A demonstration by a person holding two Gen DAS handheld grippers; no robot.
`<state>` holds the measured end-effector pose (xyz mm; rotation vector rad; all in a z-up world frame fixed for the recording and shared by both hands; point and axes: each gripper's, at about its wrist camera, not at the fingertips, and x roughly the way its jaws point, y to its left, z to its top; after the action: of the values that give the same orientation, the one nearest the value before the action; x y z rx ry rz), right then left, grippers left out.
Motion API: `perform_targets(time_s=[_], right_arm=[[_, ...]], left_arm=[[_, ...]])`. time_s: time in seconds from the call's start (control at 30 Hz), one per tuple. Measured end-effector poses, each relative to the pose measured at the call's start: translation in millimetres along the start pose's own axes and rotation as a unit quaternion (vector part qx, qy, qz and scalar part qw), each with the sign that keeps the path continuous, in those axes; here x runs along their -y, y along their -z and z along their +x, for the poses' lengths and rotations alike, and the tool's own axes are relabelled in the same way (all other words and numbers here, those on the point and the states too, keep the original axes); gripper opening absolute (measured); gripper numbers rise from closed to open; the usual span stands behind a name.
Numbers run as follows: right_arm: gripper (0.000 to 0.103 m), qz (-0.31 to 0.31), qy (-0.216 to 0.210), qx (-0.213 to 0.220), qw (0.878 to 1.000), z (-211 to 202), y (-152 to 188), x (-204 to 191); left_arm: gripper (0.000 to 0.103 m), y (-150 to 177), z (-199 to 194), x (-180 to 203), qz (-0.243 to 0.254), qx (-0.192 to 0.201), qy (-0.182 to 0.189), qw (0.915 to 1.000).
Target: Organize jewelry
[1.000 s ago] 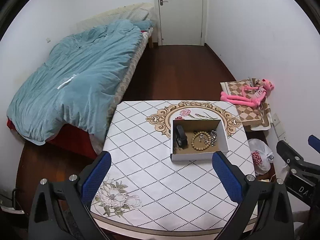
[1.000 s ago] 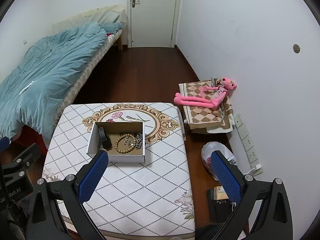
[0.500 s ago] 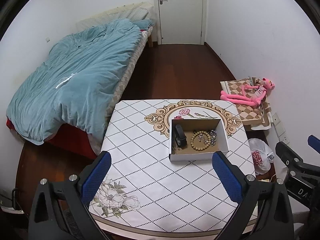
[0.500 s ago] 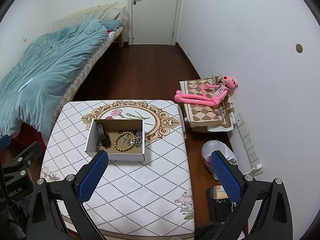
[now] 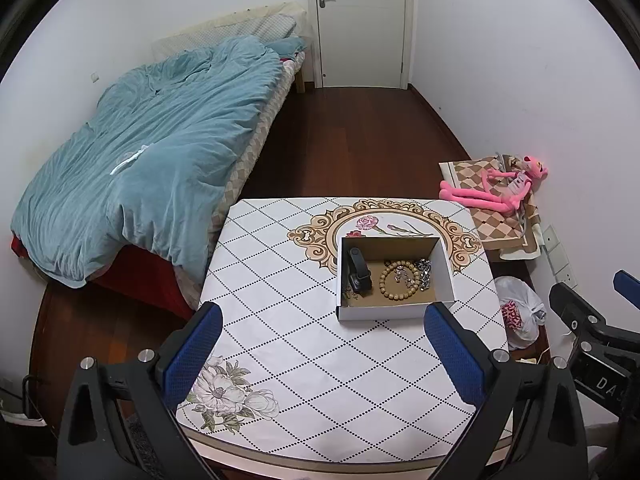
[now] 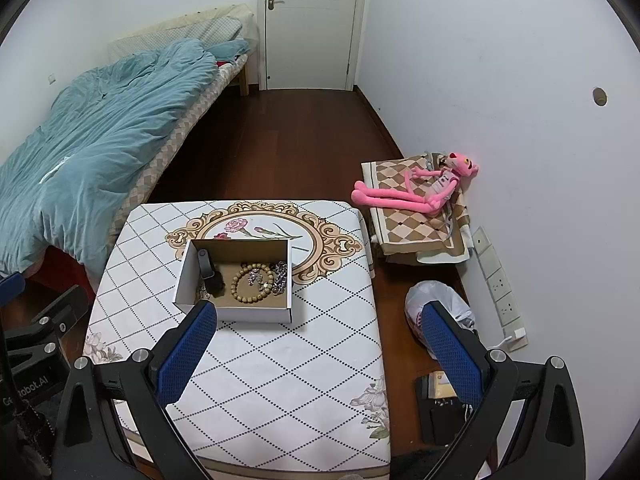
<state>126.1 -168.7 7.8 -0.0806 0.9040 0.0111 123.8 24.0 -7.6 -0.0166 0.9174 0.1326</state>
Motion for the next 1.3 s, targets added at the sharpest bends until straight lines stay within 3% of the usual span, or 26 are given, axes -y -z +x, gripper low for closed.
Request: perform_targets(time_s=[1.3], right_arm=[[0.103, -0.004, -0.006, 0.001, 1.000, -3.4, -2.4, 0.8]], left_arm=[[0.103, 2.1, -7.2, -3.2, -0.006, 0.007, -0.002, 1.0000]])
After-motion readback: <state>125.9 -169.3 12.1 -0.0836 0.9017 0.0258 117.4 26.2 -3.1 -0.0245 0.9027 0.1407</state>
